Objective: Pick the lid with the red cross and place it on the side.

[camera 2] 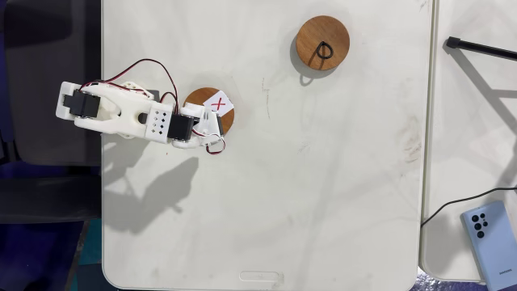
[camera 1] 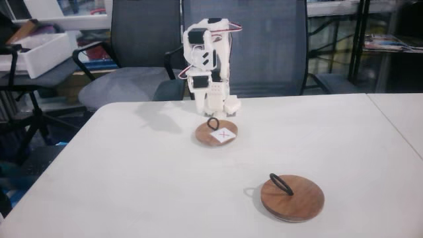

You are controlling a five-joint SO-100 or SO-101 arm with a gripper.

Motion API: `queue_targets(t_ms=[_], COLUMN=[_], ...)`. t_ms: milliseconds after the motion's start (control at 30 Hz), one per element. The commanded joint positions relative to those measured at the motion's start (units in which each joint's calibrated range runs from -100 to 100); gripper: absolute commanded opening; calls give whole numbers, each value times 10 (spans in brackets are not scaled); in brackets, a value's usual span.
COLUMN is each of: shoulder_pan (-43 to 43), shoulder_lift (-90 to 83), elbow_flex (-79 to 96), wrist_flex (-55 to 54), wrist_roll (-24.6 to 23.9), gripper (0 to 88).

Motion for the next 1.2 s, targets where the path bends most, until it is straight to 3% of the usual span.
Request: queue_targets(t_ms=[0,200,533,900,1167], shoulder_pan=[-3,-3,-7,-108,-113], shoulder_lift=[-15,-19,-15,-24,-24], elbow_flex=[-1,-1,-1,1,1], wrist_flex=[-5,-4,-4,-2,-2], wrist_roll=[2,3,3,25,28], gripper=[69,167,169,169,169])
